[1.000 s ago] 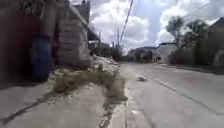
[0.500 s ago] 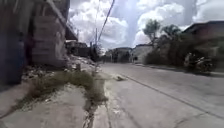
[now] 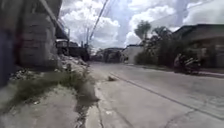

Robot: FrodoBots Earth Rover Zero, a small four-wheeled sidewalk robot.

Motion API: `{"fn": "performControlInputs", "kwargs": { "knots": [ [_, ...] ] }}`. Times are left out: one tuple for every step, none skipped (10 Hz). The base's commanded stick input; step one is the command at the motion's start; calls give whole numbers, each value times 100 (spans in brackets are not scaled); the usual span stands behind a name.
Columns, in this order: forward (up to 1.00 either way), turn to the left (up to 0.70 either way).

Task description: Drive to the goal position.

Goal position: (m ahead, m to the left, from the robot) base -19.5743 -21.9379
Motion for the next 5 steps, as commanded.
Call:
{"fn": "performControlInputs", "kwargs": {
  "knots": [
    [0, -70],
    [0, -70],
    [0, -70],
    [0, -70],
    [0, -70]
  ]
}}
